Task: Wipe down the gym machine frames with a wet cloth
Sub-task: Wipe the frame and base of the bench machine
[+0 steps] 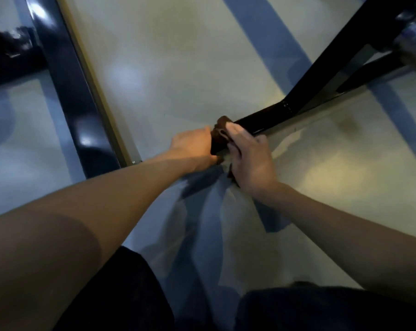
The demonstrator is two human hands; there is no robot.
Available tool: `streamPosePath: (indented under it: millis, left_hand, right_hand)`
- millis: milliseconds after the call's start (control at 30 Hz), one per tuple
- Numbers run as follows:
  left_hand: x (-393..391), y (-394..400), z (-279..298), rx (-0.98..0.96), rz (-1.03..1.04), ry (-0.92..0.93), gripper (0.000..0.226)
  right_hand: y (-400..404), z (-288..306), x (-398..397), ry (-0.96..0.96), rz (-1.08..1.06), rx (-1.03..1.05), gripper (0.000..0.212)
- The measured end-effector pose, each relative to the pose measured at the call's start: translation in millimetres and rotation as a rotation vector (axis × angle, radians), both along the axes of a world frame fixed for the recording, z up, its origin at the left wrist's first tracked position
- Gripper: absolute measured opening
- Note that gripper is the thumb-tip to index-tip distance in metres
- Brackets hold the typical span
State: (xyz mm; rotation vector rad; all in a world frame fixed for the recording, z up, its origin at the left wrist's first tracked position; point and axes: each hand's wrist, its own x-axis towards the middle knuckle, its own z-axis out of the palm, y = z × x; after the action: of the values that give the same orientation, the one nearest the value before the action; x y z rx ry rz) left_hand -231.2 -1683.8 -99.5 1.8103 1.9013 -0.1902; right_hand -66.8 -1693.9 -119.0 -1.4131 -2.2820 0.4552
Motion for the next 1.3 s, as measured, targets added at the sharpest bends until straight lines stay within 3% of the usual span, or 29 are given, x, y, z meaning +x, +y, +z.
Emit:
streamPosePath:
  millis: [67, 167, 267, 367, 567, 667, 800, 900, 1000, 1167, 1300]
  left_hand:
    - [-16, -18, 3, -0.007, 0.027, -0.043, 0.062]
    - [-56, -45, 8, -0.095, 0.079, 0.081, 0.076]
    - [-79, -55, 12, -0.205, 0.069, 0.132, 0.063]
    - [-80, -56, 16, -0.174, 0.014, 0.147, 0.051]
    - [-82, -62, 15, -0.130, 0.056, 0.122, 0.040]
    - [-84, -63, 15, -0.122, 0.075, 0.093, 0.041]
    - [-88, -68, 15, -0.095, 0.001, 0.108, 0.050]
    - [-101, -74, 13, -0.056, -0.110, 0.176, 0.073]
    - [-125, -90, 12, -0.117, -0.153, 0.184, 0.110]
    - [-180, -148, 16, -0.028, 0.032, 0.148, 0.114]
    - [-207, -218, 9, 0.019, 0.269, 0.151, 0.116]
  right_hand:
    - [-19, -7, -12, -0.004, 0.064, -0.033, 0.045]
    - [-6, -1, 13, -0.095, 0.060, -0.016, 0.046]
    - [32, 14, 58, -0.183, -0.197, -0.032, 0.047]
    - [44, 28, 60, -0.211, -0.424, -0.130, 0.048]
    - [-55, 23, -77, -0.279, 0.140, -0.055, 0.050]
    - [-55, 19, -76, -0.282, 0.166, -0.033, 0.050]
    - [-2, 3, -14, -0.421, 0.148, 0.159, 0.049]
    - [12, 13, -2, -0.456, 0.034, 0.129, 0.048]
    - [-11, 16, -42, -0.403, 0.265, 0.158, 0.049]
    - [-41, 0, -105, -0.402, 0.716, 0.305, 0.051]
    - [-30, -1, -147, -0.485, 0.916, 0.328, 0.060]
